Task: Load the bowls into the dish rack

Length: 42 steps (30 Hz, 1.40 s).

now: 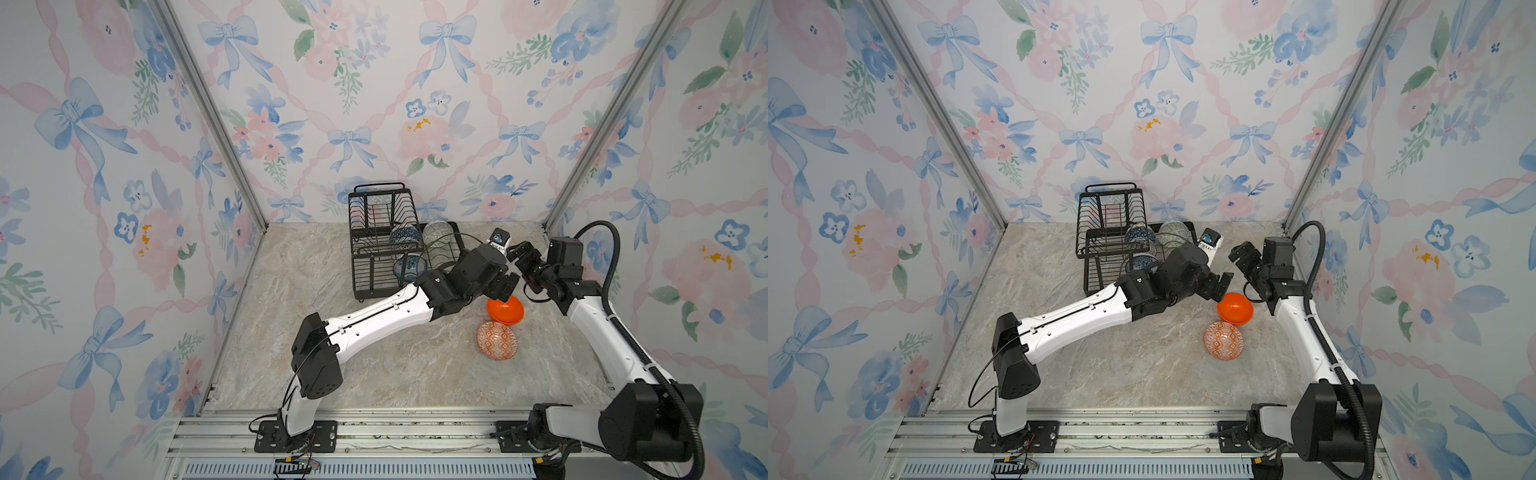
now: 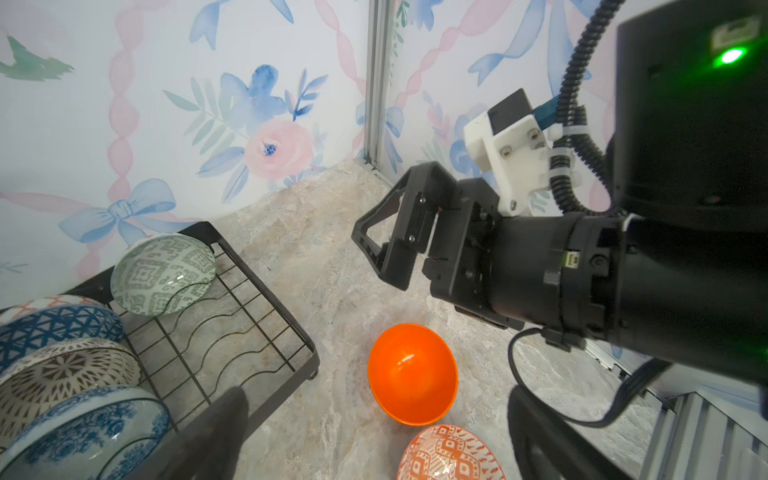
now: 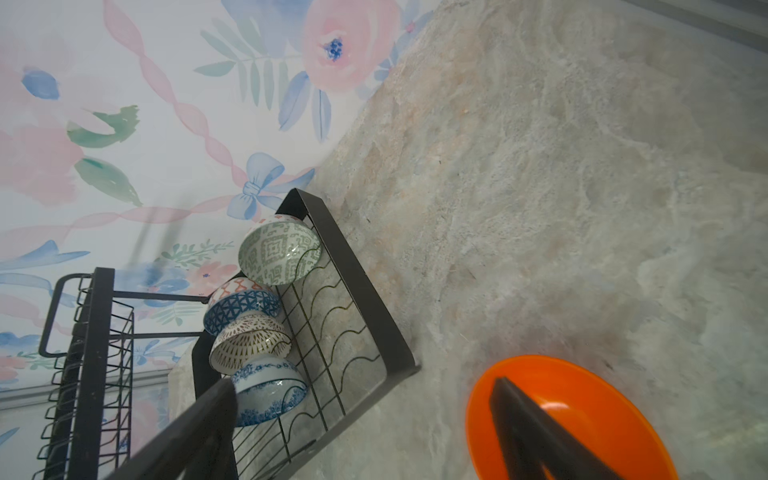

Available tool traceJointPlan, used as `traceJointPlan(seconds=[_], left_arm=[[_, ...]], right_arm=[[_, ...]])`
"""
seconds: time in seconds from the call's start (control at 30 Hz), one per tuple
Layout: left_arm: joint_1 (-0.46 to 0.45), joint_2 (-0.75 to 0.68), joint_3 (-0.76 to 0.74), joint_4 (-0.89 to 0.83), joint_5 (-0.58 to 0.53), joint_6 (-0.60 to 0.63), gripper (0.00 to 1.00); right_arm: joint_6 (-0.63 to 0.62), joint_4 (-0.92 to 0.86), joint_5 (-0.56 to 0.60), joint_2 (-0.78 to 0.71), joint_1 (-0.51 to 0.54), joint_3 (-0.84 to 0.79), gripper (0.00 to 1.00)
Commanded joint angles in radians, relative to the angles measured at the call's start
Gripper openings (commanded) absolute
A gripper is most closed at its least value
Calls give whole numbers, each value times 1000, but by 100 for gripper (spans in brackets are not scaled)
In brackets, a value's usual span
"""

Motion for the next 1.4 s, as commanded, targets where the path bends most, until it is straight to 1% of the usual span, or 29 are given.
traceJointPlan(seconds=[0.0,0.1,0.13,0.17,0.23,0.33,0.4,0.5,0.6,0.63,0.73,0.87,0.97,1.17,1.23,1.37], left_arm=[[-13,-50,-50,-2,-9,-88,98],[-13,-67,-106,0,16,-148,98],[-13,-72,-122,0,28,-151,98],[-12,-79,-138,0,35,-154,98],[-12,-94,-180,0,35,-150,98],[-8,-141,-257,0,38,-159,98],[-3,-177,-307,2,63,-180,98],[-1,-199,-361,6,84,-196,98],[-2,-200,-373,5,104,-206,98],[-2,-199,-373,5,113,-207,98],[-1,-211,-387,5,115,-205,98],[2,-225,-422,6,100,-233,98],[2,-229,-440,6,106,-259,98],[0,-257,-484,9,69,-313,98],[0,-259,-491,9,69,-316,98],[0,-258,-491,9,72,-312,98]], right_arm=[[-136,-171,41,-61,39,-30,97],[-170,-238,3,-77,29,-68,97],[-170,-248,-17,-82,19,-87,97],[-207,-245,-46,-88,3,-115,97],[-232,-234,-87,-106,-23,-172,97],[-267,-242,-93,-151,-36,-247,99],[-260,-294,-70,-186,-39,-276,93],[-280,-319,-86,-237,-39,-327,90],[-319,-358,-78,-269,-37,-358,86],[-315,-358,-80,-270,-35,-365,85],[-289,-338,-100,-229,-25,-374,82],[-272,-347,-115,-149,-37,-359,71],[-256,-330,-125,-151,-39,-376,68],[-231,-303,-156,-144,-38,-416,62],[-218,-279,-173,-132,-38,-431,61],[-208,-255,-184,-111,-34,-445,53]])
